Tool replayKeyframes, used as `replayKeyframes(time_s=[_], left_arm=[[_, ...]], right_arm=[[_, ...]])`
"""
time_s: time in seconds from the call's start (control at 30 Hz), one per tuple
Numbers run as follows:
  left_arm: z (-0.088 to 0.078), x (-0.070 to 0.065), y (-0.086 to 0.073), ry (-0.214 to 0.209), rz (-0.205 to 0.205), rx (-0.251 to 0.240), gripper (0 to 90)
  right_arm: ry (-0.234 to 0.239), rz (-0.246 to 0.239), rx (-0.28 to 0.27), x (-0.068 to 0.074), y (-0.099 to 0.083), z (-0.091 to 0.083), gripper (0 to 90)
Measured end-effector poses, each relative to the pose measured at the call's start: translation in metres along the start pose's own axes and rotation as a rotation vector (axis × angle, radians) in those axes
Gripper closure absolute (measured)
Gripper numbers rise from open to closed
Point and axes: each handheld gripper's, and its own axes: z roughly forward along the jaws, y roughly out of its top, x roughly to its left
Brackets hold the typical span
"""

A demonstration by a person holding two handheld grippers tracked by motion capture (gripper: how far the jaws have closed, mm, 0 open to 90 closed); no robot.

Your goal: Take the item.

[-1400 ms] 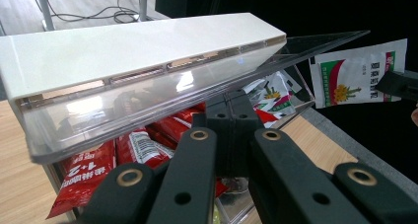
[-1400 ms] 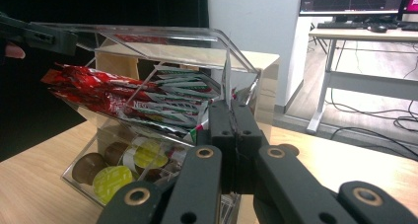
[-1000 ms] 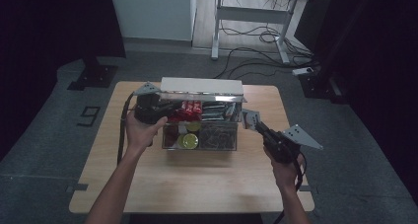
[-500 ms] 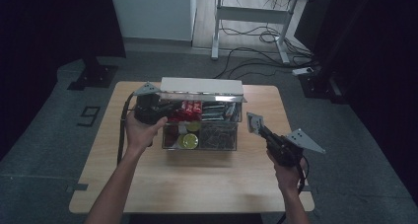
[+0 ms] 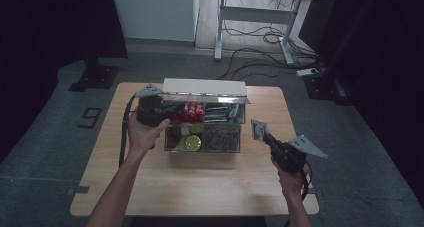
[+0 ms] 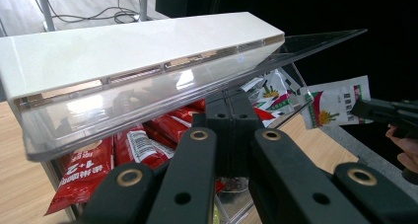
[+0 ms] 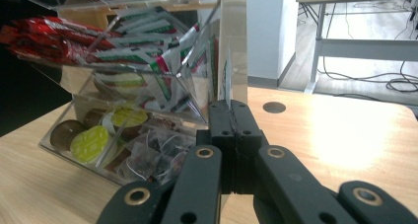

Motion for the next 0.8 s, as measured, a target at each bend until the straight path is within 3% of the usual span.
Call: replayKeyframes(time_s=[0.8], left_arm=[[0.0, 0.0, 0.0, -0.003, 0.001, 0.005, 90.0]], right_arm=[[-0.02, 0.012, 0.08, -0.006, -0.029, 0.012, 89.5]])
